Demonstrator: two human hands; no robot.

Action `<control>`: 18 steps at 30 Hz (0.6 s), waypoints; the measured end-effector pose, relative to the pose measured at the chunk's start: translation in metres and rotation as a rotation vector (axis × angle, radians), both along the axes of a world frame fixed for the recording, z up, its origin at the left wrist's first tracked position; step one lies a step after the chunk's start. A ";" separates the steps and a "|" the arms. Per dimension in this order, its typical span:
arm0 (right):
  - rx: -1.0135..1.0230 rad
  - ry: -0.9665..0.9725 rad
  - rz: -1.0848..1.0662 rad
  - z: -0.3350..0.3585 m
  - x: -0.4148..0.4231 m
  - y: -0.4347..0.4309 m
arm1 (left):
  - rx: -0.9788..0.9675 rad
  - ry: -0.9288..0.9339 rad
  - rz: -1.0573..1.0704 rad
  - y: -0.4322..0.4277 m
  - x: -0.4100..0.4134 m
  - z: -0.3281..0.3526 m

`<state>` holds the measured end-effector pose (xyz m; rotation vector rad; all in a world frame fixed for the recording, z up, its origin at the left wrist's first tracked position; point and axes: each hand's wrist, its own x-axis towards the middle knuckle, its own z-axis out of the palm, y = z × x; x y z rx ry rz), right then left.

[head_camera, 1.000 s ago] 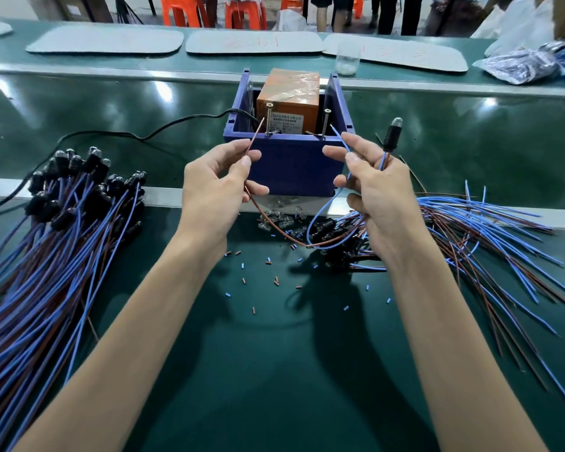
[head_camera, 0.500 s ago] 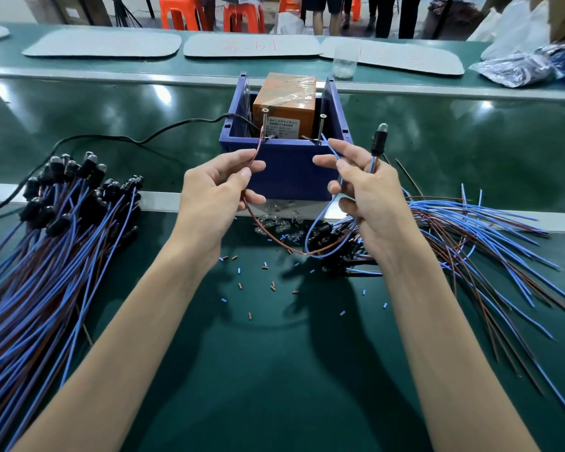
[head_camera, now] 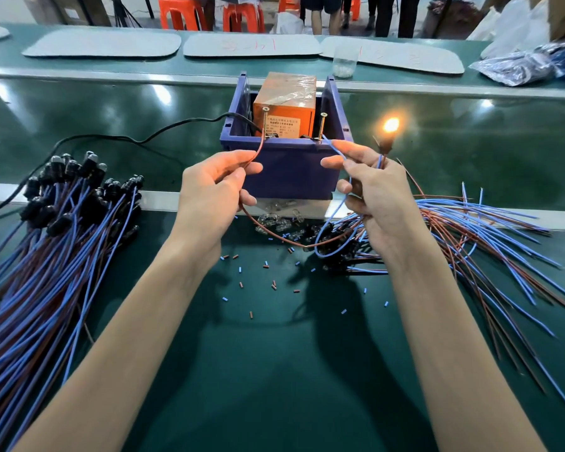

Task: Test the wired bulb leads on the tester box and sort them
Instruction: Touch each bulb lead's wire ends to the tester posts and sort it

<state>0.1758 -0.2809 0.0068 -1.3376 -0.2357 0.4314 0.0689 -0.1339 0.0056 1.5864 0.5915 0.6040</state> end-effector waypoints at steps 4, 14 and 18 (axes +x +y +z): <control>-0.008 -0.006 -0.001 0.001 0.000 -0.001 | 0.002 0.007 0.004 0.000 0.000 0.001; -0.023 -0.008 -0.003 0.002 -0.001 -0.002 | -0.013 0.001 -0.016 0.000 -0.001 0.003; -0.021 -0.008 -0.002 0.002 -0.001 -0.002 | -0.023 0.007 -0.028 0.000 -0.001 0.002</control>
